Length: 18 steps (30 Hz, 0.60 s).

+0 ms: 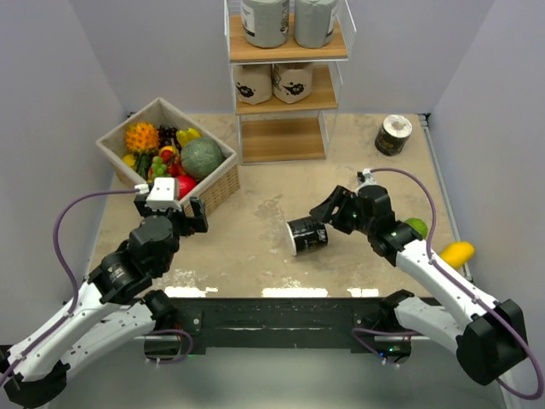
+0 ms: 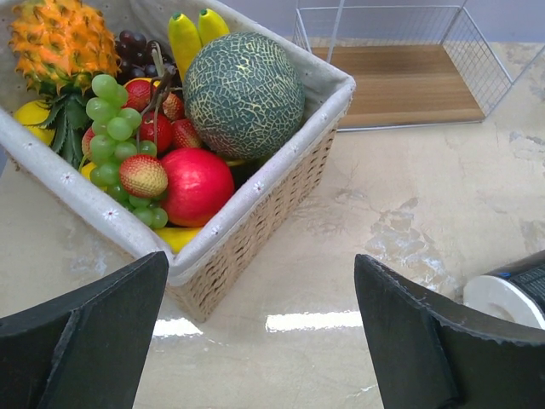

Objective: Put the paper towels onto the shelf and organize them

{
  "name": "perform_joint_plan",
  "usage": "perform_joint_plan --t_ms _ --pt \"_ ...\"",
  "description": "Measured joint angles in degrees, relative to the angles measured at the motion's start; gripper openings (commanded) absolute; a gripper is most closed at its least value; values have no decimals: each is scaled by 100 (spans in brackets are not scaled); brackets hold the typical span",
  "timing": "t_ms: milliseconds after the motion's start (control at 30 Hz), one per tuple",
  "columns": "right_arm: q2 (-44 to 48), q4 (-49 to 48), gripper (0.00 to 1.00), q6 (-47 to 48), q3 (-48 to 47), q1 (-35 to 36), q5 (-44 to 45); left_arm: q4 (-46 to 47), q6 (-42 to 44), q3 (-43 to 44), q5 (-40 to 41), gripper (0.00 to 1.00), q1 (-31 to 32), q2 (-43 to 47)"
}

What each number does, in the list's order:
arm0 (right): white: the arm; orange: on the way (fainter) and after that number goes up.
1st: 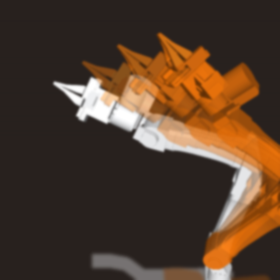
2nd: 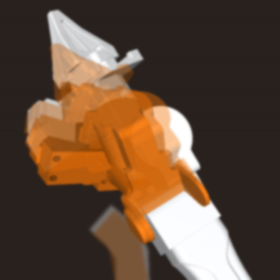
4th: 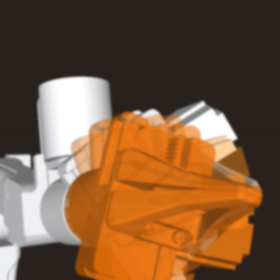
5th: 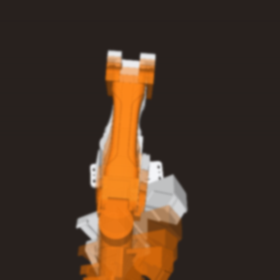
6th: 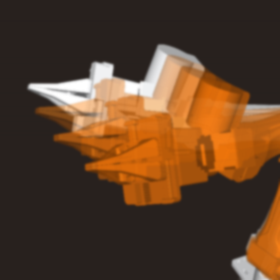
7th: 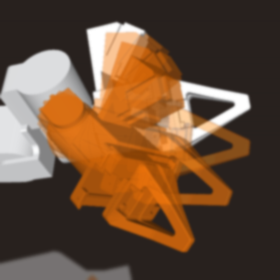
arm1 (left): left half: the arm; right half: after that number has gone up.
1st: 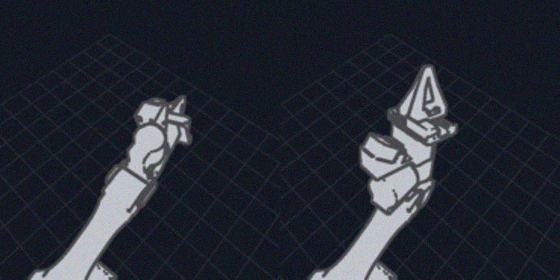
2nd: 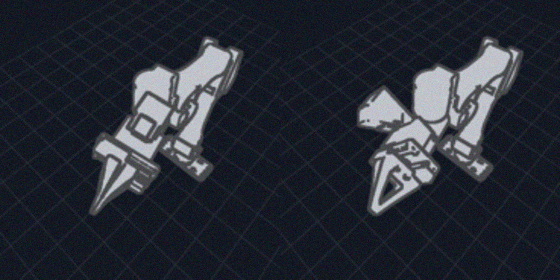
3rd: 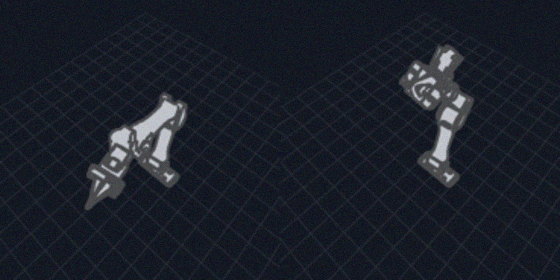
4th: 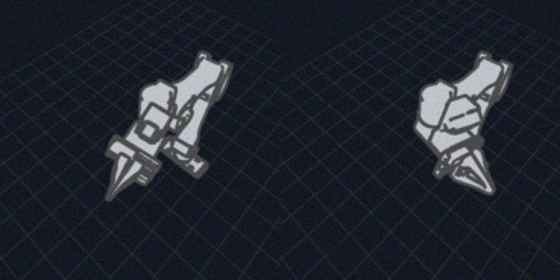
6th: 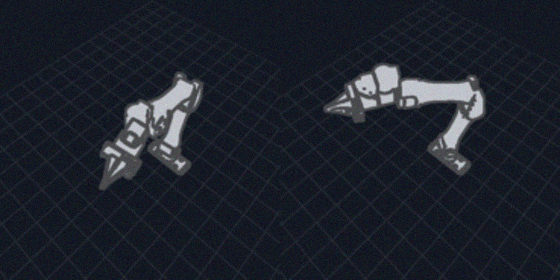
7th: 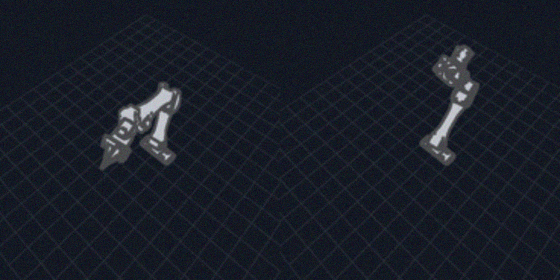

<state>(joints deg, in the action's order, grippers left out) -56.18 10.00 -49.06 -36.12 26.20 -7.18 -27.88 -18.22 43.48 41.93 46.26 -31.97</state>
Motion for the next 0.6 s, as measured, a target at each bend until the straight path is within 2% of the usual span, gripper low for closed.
perform_joint_plan --t_ms 133,167,267,500,600 --pt "-50 168 74 61 -72 7 173 0 0 0 0 95 0 -33" --pt "-44 168 80 127 -74 4 184 0 0 0 -2 95 0 -42" --pt "-55 129 83 387 -72 4 103 -2 0 0 -2 95 0 -79" --pt "-640 -297 91 1161 -44 4 -870 0 0 0 -17 95 2 -146" --pt "-1078 -501 90 1447 -44 -13 -1217 -2 2 0 -24 95 2 -179"
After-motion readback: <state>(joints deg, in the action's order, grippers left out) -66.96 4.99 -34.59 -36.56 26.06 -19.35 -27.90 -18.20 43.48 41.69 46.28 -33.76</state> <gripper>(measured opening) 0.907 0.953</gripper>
